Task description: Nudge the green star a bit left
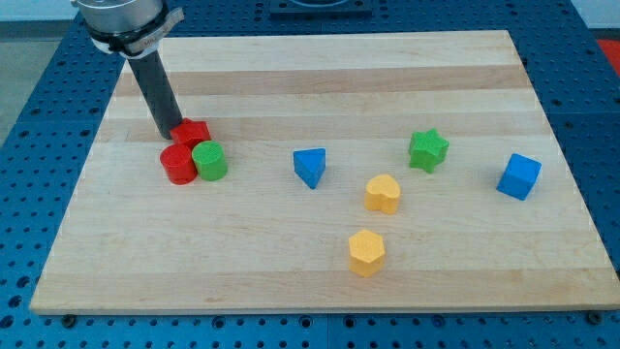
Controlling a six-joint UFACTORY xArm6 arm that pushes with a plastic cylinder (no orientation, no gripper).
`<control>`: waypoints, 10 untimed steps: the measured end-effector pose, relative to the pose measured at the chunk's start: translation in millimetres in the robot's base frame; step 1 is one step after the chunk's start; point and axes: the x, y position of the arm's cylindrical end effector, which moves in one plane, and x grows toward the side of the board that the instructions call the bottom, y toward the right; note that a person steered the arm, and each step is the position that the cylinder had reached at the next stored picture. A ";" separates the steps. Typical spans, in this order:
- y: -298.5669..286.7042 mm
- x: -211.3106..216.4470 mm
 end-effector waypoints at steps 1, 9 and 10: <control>1.5 -34.3; 442.7 42.8; 396.1 42.9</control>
